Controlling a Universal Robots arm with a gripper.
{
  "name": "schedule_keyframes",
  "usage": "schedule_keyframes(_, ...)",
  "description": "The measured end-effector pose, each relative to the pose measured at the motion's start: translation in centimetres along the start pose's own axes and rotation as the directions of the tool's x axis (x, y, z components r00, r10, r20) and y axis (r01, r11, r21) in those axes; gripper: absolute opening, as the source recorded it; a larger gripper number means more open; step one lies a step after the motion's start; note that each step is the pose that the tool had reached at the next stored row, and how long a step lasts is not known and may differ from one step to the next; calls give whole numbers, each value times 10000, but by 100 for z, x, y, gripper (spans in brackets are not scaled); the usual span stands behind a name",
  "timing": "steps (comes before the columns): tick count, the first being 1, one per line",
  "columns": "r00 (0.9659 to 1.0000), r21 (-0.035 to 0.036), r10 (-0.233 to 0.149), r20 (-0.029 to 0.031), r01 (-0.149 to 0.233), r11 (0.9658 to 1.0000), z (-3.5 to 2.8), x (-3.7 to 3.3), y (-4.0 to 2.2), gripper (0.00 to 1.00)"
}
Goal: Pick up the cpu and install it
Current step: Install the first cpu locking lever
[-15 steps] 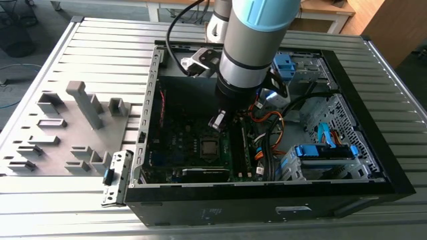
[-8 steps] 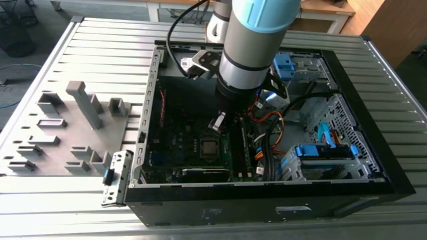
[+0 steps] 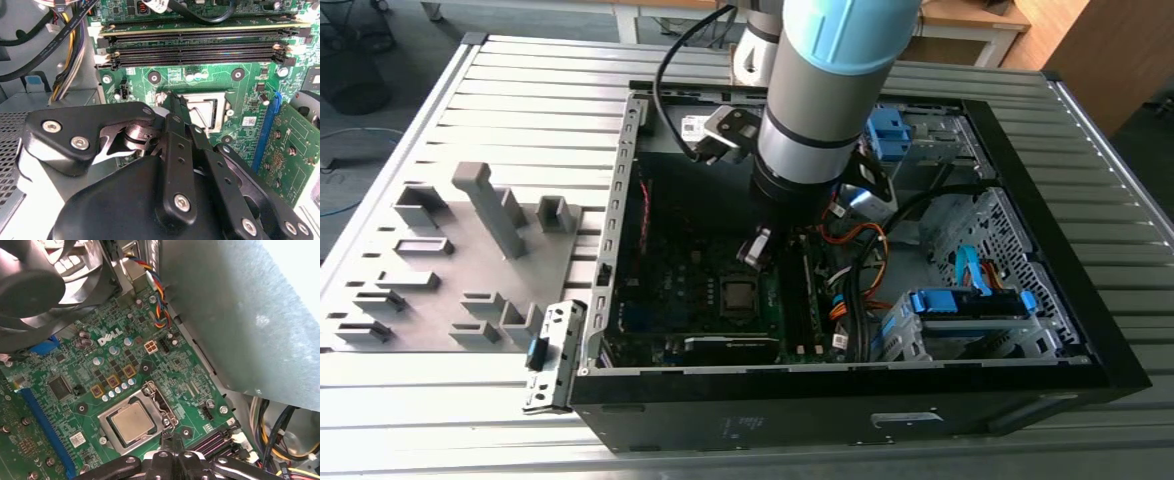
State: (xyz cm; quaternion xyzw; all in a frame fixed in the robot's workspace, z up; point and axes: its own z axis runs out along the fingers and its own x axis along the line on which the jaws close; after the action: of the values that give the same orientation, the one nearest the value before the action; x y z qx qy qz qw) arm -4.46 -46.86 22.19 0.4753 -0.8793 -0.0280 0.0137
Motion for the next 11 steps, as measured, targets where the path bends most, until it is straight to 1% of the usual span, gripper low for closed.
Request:
schedule_keyframes(3,10000,40,-3,-60,4,10000,25,8,-6,10)
schedule_keyframes(7,9999,78,-8,-121,9,10000,36,16,-12,10)
schedule_keyframes(11,9999,89,-8,-138,9,10000,40,27,-19,10)
